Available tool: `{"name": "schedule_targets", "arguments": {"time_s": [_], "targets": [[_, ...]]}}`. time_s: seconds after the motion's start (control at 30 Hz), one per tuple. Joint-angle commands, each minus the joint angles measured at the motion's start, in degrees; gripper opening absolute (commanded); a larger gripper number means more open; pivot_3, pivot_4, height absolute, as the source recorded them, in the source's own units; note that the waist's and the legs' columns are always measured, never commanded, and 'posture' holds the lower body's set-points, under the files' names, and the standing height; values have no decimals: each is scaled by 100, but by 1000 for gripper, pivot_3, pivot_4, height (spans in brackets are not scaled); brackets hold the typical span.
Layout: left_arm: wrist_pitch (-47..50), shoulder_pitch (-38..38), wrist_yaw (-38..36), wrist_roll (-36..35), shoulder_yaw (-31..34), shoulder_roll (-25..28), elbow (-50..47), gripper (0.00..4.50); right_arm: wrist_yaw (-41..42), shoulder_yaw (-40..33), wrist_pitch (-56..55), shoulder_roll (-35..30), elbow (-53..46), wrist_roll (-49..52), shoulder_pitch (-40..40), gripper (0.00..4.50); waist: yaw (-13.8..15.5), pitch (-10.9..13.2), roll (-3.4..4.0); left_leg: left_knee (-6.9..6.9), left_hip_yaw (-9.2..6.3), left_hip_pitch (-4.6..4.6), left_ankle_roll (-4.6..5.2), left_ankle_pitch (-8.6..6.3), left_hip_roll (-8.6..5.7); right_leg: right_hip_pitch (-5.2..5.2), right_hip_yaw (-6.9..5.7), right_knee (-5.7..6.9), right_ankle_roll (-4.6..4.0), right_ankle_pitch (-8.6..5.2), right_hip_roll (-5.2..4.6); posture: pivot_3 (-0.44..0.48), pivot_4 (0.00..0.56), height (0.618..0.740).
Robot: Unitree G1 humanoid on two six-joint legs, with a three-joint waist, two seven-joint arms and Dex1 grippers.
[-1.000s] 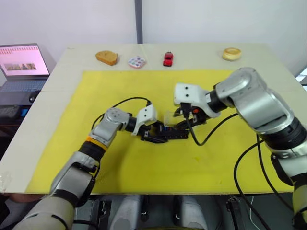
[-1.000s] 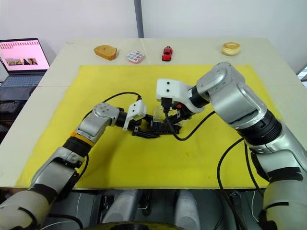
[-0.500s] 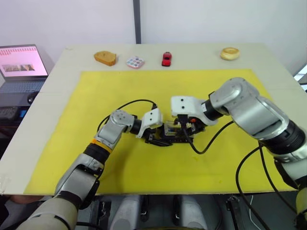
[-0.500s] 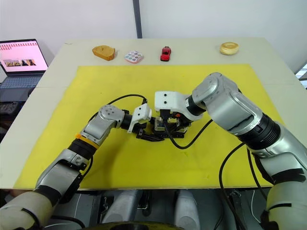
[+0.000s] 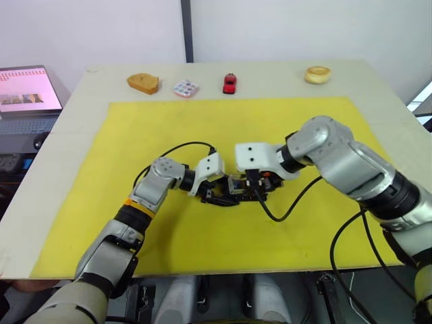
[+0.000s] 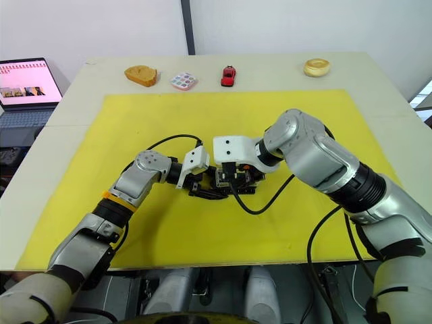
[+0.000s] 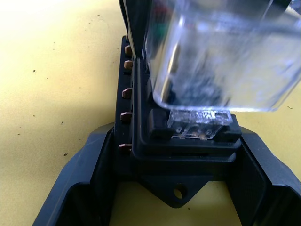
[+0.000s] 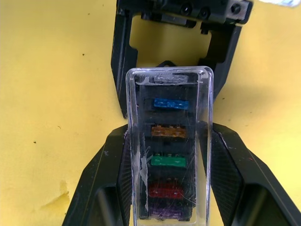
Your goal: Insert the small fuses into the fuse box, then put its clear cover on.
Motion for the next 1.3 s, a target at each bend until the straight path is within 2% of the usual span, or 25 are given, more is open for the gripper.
{"name": "schedule_targets", "arguments": {"time_s": [0.03,0.43,0.63,0.93,1.3], "targets": [[-37,179,-63,243,-198,78,69,2573,-129,-6,35,111,94,-155,-65,1657,0,-3,-1,0,0,2,0,0,0,0,0,0,0,0,0,0,150,740],[98,281,-65,221,-187,61,-71,2573,-159,156,241,418,265,-313,-89,1657,-13,-28,-8,-4,-2,14,4,-5,2,1,1,0,0,0,1,0,150,740],[158,322,-10,223,-158,61,-82,2573,-109,425,372,403,110,-448,-52,1657,-13,-30,-11,-15,-1,60,2,-18,2,33,0,-4,-1,-1,0,0,150,740],[236,375,75,186,-97,6,-98,2573,-241,529,747,528,101,-551,-40,1657,-21,-69,-42,-23,-1,77,-1,-21,3,42,2,-4,-1,-1,-1,0,150,740],[176,345,141,197,-32,8,4,2573,-314,596,955,486,-262,-436,100,1657,-20,-86,-47,-24,-1,81,-1,-26,4,45,3,-5,-1,-2,-2,0,150,740]]}}
